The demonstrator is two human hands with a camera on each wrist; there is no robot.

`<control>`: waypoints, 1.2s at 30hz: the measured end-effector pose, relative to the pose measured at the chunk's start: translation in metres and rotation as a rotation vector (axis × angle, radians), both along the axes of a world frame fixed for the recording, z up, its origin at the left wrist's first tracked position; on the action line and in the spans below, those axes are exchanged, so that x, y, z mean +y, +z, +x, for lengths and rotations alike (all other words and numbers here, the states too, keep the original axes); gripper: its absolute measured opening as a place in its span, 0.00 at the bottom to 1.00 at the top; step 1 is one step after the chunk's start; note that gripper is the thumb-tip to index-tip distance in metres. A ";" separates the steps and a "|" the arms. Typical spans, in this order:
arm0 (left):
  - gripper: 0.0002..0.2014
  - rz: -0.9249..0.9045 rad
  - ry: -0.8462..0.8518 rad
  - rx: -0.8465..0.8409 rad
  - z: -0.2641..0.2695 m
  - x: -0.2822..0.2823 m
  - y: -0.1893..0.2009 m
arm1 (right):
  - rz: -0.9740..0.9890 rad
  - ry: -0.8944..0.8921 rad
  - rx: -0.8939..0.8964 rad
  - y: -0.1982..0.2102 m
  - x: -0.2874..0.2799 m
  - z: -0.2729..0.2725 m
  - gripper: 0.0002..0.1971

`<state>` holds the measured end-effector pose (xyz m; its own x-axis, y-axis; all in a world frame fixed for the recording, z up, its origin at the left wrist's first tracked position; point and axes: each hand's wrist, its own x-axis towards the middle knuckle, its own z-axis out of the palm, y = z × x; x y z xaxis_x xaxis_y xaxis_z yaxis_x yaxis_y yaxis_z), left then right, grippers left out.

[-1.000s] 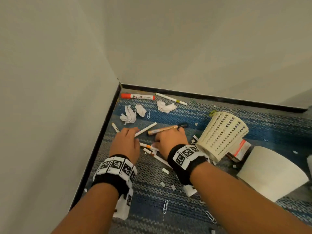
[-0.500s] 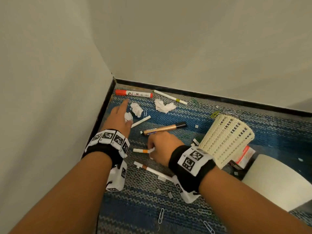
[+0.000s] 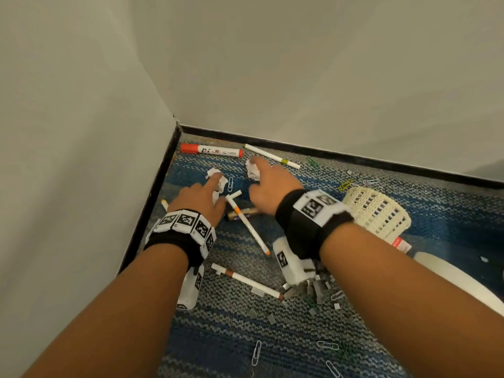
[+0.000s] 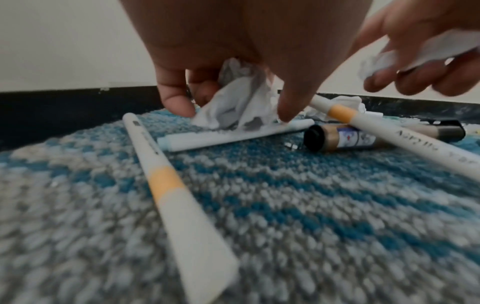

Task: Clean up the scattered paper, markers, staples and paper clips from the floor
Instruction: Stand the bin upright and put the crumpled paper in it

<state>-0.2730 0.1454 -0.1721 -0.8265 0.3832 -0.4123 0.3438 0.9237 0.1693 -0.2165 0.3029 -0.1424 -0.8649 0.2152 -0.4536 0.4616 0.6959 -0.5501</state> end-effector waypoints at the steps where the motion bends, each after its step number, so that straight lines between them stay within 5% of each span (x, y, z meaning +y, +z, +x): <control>1: 0.25 0.025 0.014 0.003 0.001 0.000 -0.001 | 0.075 -0.009 -0.018 -0.007 0.004 -0.007 0.28; 6: 0.14 0.118 0.071 0.120 0.006 0.000 0.013 | 0.256 -0.050 0.013 -0.020 0.015 -0.011 0.24; 12: 0.07 0.495 0.218 0.279 0.021 -0.010 0.043 | -0.030 -0.276 0.297 0.006 0.001 0.035 0.11; 17: 0.04 0.625 0.273 0.229 0.057 -0.012 0.082 | -0.253 -0.282 0.340 0.047 -0.029 0.083 0.22; 19: 0.06 0.654 0.219 0.228 0.073 -0.009 0.096 | -0.251 -0.215 0.359 0.065 -0.035 0.107 0.28; 23: 0.08 0.786 0.054 0.213 0.111 0.007 0.118 | -0.213 -0.291 0.505 0.095 -0.023 0.162 0.11; 28: 0.15 0.801 -0.187 0.192 0.160 0.052 0.143 | -0.106 -0.472 0.683 0.136 0.008 0.229 0.17; 32: 0.24 0.889 -0.275 0.161 0.204 0.104 0.179 | 0.002 -0.609 0.835 0.174 0.037 0.287 0.10; 36: 0.13 1.083 -0.302 0.056 0.257 0.161 0.212 | 0.268 -0.697 1.031 0.211 0.069 0.341 0.14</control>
